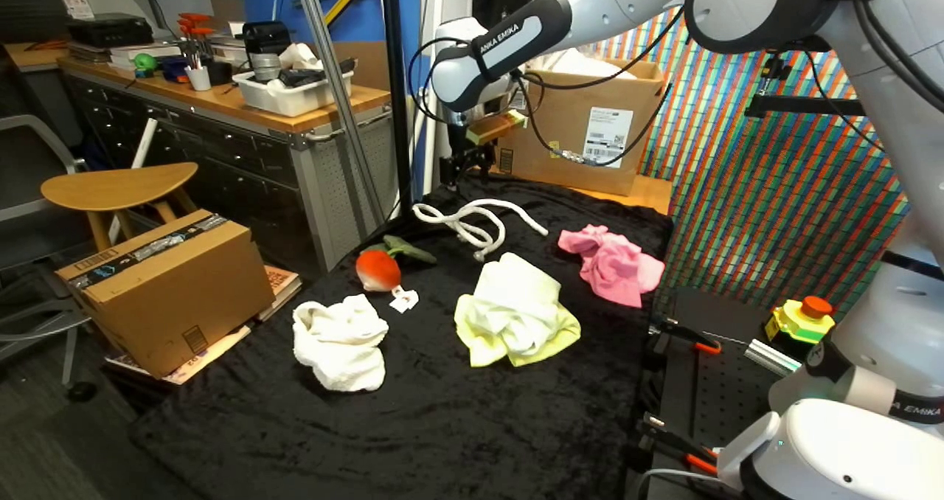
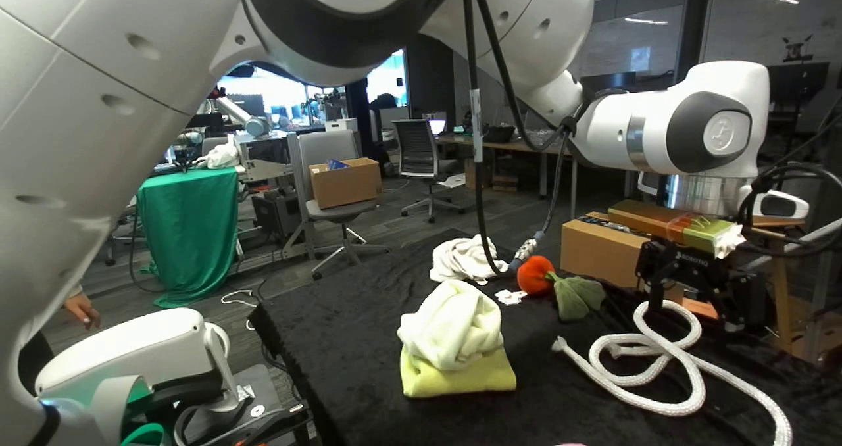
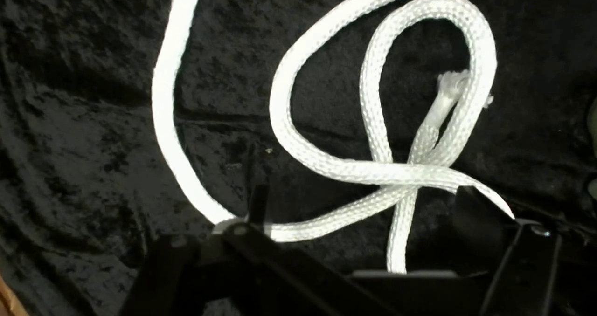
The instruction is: One by one, put all the objects in the center of the table
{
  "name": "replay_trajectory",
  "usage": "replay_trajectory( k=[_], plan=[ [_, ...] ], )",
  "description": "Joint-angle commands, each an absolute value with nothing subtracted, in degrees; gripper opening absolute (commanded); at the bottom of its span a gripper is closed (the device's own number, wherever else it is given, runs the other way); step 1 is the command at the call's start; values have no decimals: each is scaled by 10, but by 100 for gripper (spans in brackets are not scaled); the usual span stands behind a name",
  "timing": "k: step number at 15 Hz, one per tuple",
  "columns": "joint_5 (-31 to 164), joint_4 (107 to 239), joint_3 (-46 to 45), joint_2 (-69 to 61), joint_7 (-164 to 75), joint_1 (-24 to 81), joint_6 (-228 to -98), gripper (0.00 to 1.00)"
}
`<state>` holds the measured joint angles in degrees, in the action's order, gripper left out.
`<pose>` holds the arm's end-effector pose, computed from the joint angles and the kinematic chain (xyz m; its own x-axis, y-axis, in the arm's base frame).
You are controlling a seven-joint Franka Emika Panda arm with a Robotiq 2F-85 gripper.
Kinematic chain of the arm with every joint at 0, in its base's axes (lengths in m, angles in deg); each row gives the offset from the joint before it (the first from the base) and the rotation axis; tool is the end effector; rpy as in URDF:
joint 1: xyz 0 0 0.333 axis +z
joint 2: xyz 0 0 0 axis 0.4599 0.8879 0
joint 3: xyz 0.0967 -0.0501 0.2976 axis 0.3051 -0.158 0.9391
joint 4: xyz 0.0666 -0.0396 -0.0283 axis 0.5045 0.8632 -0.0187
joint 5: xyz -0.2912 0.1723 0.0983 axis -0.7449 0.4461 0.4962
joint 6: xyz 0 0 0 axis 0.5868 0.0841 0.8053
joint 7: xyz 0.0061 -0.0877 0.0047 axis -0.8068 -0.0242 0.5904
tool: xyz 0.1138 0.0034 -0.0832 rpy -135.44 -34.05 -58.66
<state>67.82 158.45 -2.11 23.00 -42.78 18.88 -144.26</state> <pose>0.6708 -0.1539 0.2547 0.9644 -0.2518 -0.0810 -0.2448 -0.9656 0.0880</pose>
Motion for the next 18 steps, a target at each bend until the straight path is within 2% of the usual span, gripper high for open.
replay_trajectory(
  k=[1,11,18],
  plan=[
    [698,1515,-9,274,-405,180,-1396,100],
    [682,1406,-1,347,-366,188,-1308,100],
    [625,1361,-22,389,-335,195,-1303,100]
  ],
)
